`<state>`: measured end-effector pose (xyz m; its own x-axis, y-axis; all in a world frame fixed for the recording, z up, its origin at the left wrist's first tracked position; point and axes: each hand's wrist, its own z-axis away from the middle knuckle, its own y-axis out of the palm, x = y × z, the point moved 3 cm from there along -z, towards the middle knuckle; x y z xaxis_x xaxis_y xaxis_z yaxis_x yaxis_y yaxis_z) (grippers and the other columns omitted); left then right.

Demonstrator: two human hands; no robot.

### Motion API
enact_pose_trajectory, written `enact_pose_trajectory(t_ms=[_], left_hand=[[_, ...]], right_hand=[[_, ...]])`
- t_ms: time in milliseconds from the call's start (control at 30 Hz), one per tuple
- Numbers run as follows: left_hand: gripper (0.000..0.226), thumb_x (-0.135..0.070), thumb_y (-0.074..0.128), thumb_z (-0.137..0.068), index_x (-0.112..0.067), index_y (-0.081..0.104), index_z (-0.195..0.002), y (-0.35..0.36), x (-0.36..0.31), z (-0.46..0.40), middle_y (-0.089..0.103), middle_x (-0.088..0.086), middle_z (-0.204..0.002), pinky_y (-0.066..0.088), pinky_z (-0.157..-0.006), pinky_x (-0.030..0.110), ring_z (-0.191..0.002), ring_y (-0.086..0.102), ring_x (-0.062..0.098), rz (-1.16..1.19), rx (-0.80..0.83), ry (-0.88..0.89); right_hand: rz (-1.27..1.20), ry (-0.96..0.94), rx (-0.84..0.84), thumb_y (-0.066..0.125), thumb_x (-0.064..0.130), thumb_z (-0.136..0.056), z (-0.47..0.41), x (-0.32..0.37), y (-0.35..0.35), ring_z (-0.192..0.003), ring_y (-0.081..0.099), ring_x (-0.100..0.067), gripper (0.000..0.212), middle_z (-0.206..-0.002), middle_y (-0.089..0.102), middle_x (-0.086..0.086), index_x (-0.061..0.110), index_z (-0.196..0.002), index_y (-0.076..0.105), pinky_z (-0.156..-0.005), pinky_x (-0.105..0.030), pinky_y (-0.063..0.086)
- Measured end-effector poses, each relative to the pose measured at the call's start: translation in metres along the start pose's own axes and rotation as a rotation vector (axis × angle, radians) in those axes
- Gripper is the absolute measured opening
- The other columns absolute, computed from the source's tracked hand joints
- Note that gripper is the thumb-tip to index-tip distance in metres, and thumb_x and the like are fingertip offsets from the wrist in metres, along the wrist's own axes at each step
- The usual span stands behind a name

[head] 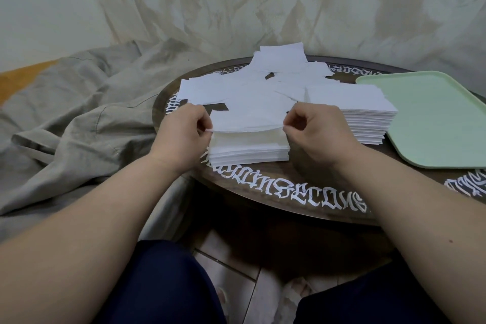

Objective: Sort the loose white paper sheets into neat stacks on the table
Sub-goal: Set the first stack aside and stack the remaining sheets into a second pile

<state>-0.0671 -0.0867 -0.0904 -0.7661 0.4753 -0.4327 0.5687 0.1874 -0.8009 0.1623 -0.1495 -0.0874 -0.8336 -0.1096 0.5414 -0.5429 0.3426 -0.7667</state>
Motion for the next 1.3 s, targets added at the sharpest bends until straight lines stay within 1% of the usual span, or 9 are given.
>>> enact_pose_trajectory(t_ms=[167, 333, 433, 500, 567, 733, 900, 1100, 1300], left_hand=[[0.016, -0.009, 0.066, -0.078, -0.021, 0.055, -0.074, 0.010, 0.007, 0.006, 0.058, -0.004, -0.083, 0.040, -0.073, 0.027, -0.080, 0.055, 0.016, -0.081, 0.241, -0.010], [0.016, -0.016, 0.074, -0.075, -0.022, 0.059, -0.074, 0.009, 0.006, 0.008, 0.057, -0.010, -0.079, 0.036, -0.065, 0.018, -0.078, 0.057, 0.011, -0.049, 0.299, -0.022], [0.020, -0.023, 0.079, -0.072, -0.022, 0.060, -0.075, 0.008, 0.006, 0.010, 0.058, -0.010, -0.079, 0.035, -0.064, 0.008, -0.075, 0.055, 0.007, -0.038, 0.317, -0.016], [0.020, -0.022, 0.079, -0.072, -0.021, 0.059, -0.075, 0.007, 0.006, 0.010, 0.058, -0.008, -0.080, 0.040, -0.067, 0.014, -0.075, 0.055, 0.008, -0.038, 0.315, -0.008], [0.020, -0.020, 0.079, -0.073, -0.021, 0.059, -0.075, 0.008, 0.006, 0.009, 0.058, -0.008, -0.080, 0.042, -0.071, 0.022, -0.075, 0.055, 0.009, -0.050, 0.318, -0.006], [0.025, -0.027, 0.080, -0.072, -0.026, 0.058, -0.085, 0.010, 0.004, 0.010, 0.055, -0.007, -0.084, 0.043, -0.074, 0.026, -0.077, 0.057, 0.010, -0.029, 0.291, -0.004], [0.030, -0.029, 0.077, -0.075, -0.025, 0.063, -0.101, 0.013, 0.002, 0.008, 0.055, -0.007, -0.096, 0.043, -0.082, 0.029, -0.089, 0.055, 0.013, -0.052, 0.278, 0.024], [0.016, -0.025, 0.075, -0.077, -0.025, 0.060, -0.080, 0.018, 0.004, 0.008, 0.063, -0.006, -0.089, 0.046, -0.079, 0.029, -0.085, 0.057, 0.013, -0.068, 0.362, 0.012], [0.025, -0.025, 0.077, -0.075, -0.027, 0.054, -0.066, 0.019, 0.005, 0.009, 0.060, -0.009, -0.073, 0.044, -0.068, 0.027, -0.071, 0.057, 0.011, -0.039, 0.378, -0.017]], right_hand=[[0.089, -0.007, 0.185, 0.063, 0.016, -0.086, 0.003, -0.004, 0.013, -0.078, 0.057, -0.011, 0.008, -0.077, 0.060, 0.009, 0.022, -0.080, 0.063, -0.068, -0.020, 0.039], [0.109, 0.004, 0.228, 0.063, 0.015, -0.084, 0.003, -0.009, 0.013, -0.074, 0.055, -0.009, 0.007, -0.070, 0.055, 0.017, 0.021, -0.080, 0.063, -0.066, -0.021, 0.039], [0.098, 0.008, 0.219, 0.064, 0.016, -0.083, 0.002, -0.011, 0.011, -0.071, 0.053, -0.007, 0.009, -0.069, 0.055, 0.018, 0.023, -0.077, 0.062, -0.060, -0.016, 0.036], [0.092, 0.007, 0.221, 0.066, 0.016, -0.082, 0.002, -0.011, 0.011, -0.071, 0.054, -0.007, 0.009, -0.069, 0.056, 0.018, 0.023, -0.077, 0.061, -0.060, -0.014, 0.037], [0.083, 0.017, 0.242, 0.067, 0.019, -0.080, 0.002, -0.011, 0.012, -0.072, 0.056, -0.009, 0.007, -0.070, 0.058, 0.015, 0.022, -0.077, 0.062, -0.064, -0.020, 0.042], [0.069, 0.029, 0.201, 0.071, 0.030, -0.078, 0.002, -0.011, 0.010, -0.075, 0.057, -0.010, 0.014, -0.077, 0.061, 0.009, 0.020, -0.083, 0.063, -0.067, -0.026, 0.044], [0.108, 0.002, 0.212, 0.072, 0.030, -0.079, 0.001, -0.008, 0.016, -0.083, 0.052, -0.013, 0.022, -0.086, 0.052, 0.006, 0.021, -0.094, 0.058, -0.073, -0.027, 0.040], [0.132, -0.011, 0.273, 0.074, 0.030, -0.077, 0.002, -0.007, 0.021, -0.083, 0.056, -0.015, 0.022, -0.092, 0.059, 0.003, 0.019, -0.091, 0.061, -0.074, -0.026, 0.043], [0.182, -0.045, 0.300, 0.068, 0.024, -0.082, 0.003, -0.004, 0.022, -0.080, 0.055, -0.013, 0.011, -0.081, 0.056, 0.008, 0.020, -0.078, 0.059, -0.067, -0.022, 0.036]])
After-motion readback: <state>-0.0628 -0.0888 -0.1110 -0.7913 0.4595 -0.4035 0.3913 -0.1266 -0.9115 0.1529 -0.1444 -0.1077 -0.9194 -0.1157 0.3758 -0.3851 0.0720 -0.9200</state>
